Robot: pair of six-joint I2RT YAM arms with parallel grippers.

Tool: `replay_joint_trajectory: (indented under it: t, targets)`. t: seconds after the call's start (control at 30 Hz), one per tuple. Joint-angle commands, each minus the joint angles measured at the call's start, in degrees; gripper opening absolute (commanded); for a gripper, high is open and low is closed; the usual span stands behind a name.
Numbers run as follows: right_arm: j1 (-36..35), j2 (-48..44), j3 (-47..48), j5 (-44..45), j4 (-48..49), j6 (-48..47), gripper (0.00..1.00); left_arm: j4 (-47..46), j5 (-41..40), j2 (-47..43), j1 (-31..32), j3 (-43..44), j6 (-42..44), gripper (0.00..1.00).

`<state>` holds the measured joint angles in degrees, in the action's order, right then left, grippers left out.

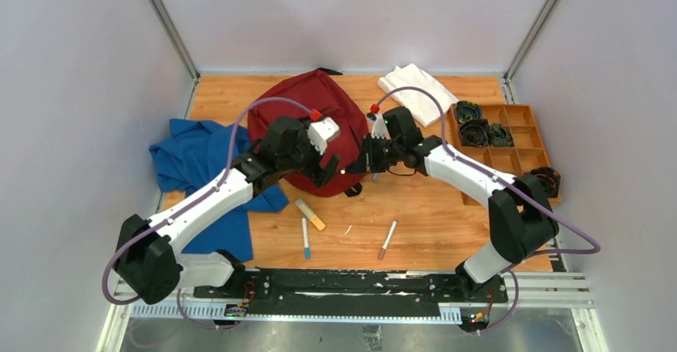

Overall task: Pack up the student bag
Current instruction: Unzip the student bag at the center of the board.

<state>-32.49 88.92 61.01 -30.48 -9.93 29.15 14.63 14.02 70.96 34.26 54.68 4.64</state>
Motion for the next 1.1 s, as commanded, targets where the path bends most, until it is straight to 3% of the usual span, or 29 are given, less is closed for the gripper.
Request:
replay_joint_trajectory:
  t: [0.0,0.27,0.5,0.63,0.7,0.73,1.07]
  targets:
    - [-0.1,-2.4,-0.3,-0.5,-0.5,0.0,0.00,-1.9,1.3,0.4,3.7,-3.2,14.9,0.91]
    - [-0.1,-2.4,-1.0,-0.9,1.0,1.6,0.00,-0.8,0.3,5.4,4.7,-3.7,16.8,0.90]
    - [-0.1,-2.9,-1.2,-0.4,0.3,1.0,0.00,2.2,-3.7,10.4,4.7,-2.2,17.4,0.71]
    - [0.1,-3.3,-1.7,0.4,-0.2,0.6,0.00,3.0,-6.8,10.7,4.7,-1.7,17.0,0.45]
    - [0.8,-3.1,-1.9,0.8,-0.6,0.1,0.00,3.6,-10.1,10.5,4.7,-1.4,16.7,0.08]
    - [1.6,-3.0,-2.1,0.5,-0.6,0.1,0.00,3.9,-12.4,10.5,4.7,-1.2,16.4,0.00]
    - [12.7,3.0,-2.8,-1.7,2.9,1.4,0.00,8.1,-25.3,3.2,4.3,-4.2,12.4,0.00]
